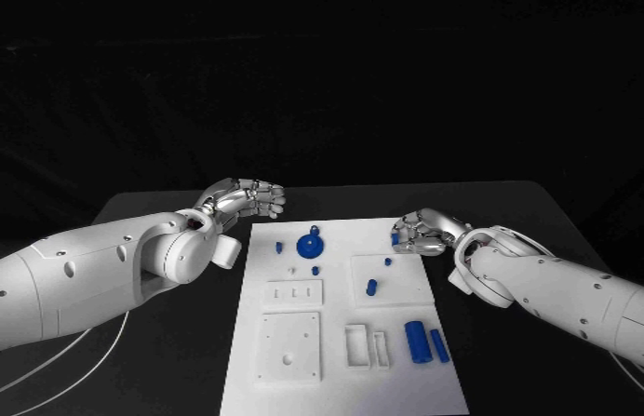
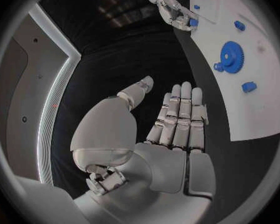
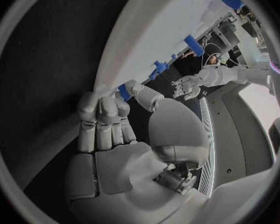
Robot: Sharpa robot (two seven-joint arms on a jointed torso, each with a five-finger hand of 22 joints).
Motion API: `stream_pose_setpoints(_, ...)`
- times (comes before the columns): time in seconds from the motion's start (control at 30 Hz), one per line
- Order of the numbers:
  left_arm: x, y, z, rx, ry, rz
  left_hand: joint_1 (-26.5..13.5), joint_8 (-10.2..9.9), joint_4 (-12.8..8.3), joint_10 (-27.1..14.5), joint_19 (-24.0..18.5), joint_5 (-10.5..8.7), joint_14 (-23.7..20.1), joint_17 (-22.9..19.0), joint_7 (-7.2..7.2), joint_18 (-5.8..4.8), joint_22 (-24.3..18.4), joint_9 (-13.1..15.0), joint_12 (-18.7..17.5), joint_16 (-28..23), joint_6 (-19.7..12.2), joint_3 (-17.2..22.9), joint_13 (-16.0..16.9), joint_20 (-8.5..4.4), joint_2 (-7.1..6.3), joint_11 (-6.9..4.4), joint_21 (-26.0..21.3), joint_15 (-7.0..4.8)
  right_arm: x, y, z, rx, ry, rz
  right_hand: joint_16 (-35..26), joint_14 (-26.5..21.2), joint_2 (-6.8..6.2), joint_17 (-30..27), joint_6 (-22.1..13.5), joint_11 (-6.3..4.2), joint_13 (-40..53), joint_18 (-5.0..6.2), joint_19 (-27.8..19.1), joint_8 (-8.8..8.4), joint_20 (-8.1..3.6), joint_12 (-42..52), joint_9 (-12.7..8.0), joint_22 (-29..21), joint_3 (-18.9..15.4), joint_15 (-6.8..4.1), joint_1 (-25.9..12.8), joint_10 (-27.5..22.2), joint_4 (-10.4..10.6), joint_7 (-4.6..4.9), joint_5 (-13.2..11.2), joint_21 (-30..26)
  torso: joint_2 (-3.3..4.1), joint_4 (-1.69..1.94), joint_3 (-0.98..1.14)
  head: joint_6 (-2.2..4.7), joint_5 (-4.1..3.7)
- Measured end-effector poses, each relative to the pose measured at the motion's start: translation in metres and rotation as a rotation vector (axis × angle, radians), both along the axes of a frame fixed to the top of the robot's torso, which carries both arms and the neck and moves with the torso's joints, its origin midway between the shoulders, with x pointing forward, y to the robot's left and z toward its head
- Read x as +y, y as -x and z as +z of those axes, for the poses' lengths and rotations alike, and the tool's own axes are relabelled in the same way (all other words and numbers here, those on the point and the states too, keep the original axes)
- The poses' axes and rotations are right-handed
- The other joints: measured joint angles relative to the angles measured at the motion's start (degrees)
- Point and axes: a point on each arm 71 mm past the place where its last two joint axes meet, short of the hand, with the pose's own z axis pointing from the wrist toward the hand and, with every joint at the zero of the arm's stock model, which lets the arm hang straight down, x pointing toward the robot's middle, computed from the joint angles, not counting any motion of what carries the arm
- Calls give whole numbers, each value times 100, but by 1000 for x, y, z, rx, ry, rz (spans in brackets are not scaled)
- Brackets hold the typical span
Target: Assemble the parts on the task board
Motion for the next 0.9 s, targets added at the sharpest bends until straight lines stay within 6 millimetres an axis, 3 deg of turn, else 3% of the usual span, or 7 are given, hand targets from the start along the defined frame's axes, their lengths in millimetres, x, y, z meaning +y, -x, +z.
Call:
stream_pose_setpoints(0.13,0,0,0,-1,-5,-2,-4,19,-16,86,0,0,0,16,2,71,0,6,6,0,68,16,4,0,4,-23,0,0,1,0,0,0,-8,-9,0,0,0,0,0,0,10,0,0,0,0,34,26,0,11,1,0,0,-11,0,0,0,0,1,3,5,-1)
stream_pose_setpoints(0.23,0,0,0,-2,-15,-4,-17,113,-16,281,23,0,117,50,-52,79,-1,34,118,7,242,16,38,-22,93,-112,24,-32,3,2,1,0,-13,-12,0,0,0,6,0,-1,12,1,0,0,0,34,36,0,31,2,0,0,-1,0,0,0,0,1,4,11,-2)
stream_pose_setpoints(0.43,-2,1,-1,-1,-53,-17,-106,279,-22,783,338,0,535,202,-223,73,-1,87,341,294,677,-11,159,-209,182,-333,231,-230,7,6,4,-3,-17,-18,0,-2,0,6,0,-1,18,0,0,-1,1,34,62,0,68,5,0,0,5,0,0,22,-4,-2,4,20,9)
stream_pose_setpoints(0.53,-5,3,0,3,-75,-30,-170,346,-17,1126,611,0,841,328,-321,72,2,104,499,495,895,-63,261,-339,242,-491,428,-395,11,6,12,-15,-9,-21,22,1,0,10,0,-1,19,1,0,-1,1,34,78,0,96,4,0,0,-15,0,0,23,-11,-6,2,31,15)
stream_pose_setpoints(0.73,-16,5,8,11,-139,-72,-390,346,24,1557,898,24,1185,542,-413,64,4,93,691,800,1069,-152,442,-570,183,-692,759,-615,31,5,36,-46,24,-12,22,29,-1,11,11,-2,18,1,31,-12,-11,34,116,0,157,-4,1,0,-3,-11,0,22,-20,-9,2,75,38)
stream_pose_setpoints(0.9,-30,8,14,32,-210,-120,-607,230,128,1883,1120,24,1435,783,-451,60,3,42,1000,1188,1106,-287,706,-749,29,-818,1089,-820,51,5,55,-69,57,1,22,31,-42,11,13,-2,18,1,64,-14,-40,34,160,0,253,-3,-5,0,32,-13,0,22,-42,-8,3,105,75)
